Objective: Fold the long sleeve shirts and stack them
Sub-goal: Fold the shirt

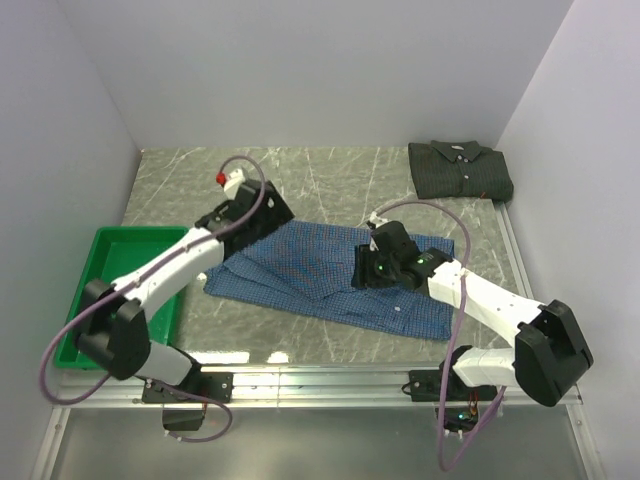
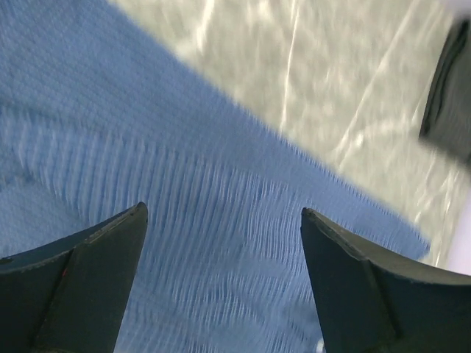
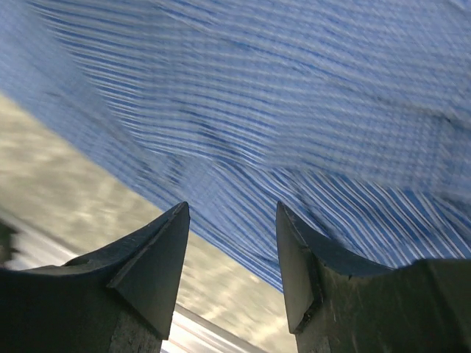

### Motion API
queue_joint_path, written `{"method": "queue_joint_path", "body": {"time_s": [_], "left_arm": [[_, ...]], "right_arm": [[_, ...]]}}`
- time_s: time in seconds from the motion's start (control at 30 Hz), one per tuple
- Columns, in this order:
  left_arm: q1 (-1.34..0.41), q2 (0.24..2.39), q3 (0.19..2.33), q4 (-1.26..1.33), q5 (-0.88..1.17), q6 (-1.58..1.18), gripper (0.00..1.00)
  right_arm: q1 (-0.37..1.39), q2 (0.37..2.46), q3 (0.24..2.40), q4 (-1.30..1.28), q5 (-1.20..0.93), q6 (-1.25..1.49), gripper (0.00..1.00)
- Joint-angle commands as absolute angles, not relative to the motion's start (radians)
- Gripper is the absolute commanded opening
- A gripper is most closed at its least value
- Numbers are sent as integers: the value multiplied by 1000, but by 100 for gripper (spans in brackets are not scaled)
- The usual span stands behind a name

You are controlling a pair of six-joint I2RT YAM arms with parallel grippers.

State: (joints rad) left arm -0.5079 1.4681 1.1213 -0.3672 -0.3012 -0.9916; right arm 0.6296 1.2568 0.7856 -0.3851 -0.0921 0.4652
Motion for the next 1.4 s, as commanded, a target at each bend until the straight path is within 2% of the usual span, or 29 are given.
{"method": "queue_joint_path", "body": {"time_s": [0.0, 0.3, 0.53, 0.77, 0.87, 1.0, 1.13, 1.23, 1.37], "left_arm": [[-586, 1445, 1033, -514, -355, -1066, 91], [-646, 1597, 991, -515, -359, -1097, 83], [-641, 1805, 1115, -515, -383, -1042, 81], [-560, 1991, 1331, -503, -402, -868, 81], [-526, 2074, 1469, -474, -410, -738, 84], [-480, 2167, 1688, -411, -417, -580, 86], [-427, 2240, 1830, -321, -397, -453, 90], [-393, 2212, 1868, -282, -368, -420, 92], [-382, 2079, 1821, -279, -409, -451, 93]], "right_arm": [[621, 1238, 785, -537, -2, 449, 57], [626, 1267, 723, -543, -20, 489, 50], [660, 1347, 693, -491, -37, 511, 49], [776, 1474, 699, -370, -187, 575, 47], [840, 1566, 779, -296, -281, 620, 47], [948, 1733, 1051, -255, -330, 638, 47], [969, 1859, 1256, -258, -278, 640, 48], [954, 1827, 1313, -297, -227, 606, 48], [930, 1694, 1260, -415, -48, 529, 49]]}}
